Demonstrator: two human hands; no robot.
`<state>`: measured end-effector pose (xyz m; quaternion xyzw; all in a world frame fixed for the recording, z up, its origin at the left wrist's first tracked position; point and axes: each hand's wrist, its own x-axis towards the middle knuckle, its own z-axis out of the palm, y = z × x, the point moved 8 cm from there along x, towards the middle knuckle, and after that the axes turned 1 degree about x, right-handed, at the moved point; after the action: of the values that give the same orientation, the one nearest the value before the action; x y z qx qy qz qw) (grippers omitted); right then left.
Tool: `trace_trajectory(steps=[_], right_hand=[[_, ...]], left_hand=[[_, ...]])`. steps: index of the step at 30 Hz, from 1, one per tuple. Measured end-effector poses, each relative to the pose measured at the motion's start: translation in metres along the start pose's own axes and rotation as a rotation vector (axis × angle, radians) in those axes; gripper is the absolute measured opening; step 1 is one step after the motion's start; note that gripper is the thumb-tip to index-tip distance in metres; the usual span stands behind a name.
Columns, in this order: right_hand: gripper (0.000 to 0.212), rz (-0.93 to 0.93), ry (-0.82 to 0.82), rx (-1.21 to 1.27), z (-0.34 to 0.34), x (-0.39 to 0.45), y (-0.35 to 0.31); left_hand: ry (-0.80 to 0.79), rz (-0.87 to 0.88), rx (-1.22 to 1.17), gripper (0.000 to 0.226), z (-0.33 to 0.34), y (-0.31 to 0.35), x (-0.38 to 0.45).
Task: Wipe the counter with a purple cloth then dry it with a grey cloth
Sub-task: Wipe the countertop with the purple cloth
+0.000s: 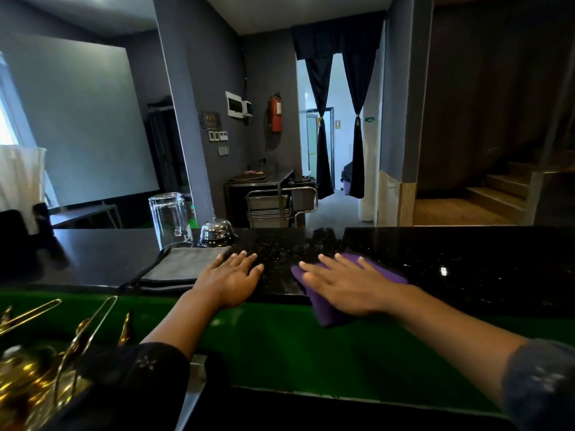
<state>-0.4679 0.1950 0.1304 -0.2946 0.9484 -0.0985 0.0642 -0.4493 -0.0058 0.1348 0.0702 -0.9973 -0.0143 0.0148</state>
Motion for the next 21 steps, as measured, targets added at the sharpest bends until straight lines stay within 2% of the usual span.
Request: trace_trajectory(steps=[7, 12, 17, 21], right_hand=[[0.053, 0.157, 0.000, -0.049, -0.021, 0.024, 0.055], [0.059, 0.301, 0.041, -0.003, -0.022, 0.086, 0.042], [0.057, 0.168, 0.003, -0.007, -0.002, 0.108, -0.018], [0.052, 0.115, -0.013, 0.023, 0.008, 0.109, -0.024]], left_hand=[[0.081, 0.007, -0.056, 0.059, 0.000, 0.000, 0.001], [0.111, -0.024, -0.131, 0.063, -0.001, -0.004, 0.004], [0.083, -0.030, -0.103, 0.062, 0.000, -0.002, 0.005], [0.095, -0.039, -0.088, 0.061, -0.001, -0.002, 0.005]])
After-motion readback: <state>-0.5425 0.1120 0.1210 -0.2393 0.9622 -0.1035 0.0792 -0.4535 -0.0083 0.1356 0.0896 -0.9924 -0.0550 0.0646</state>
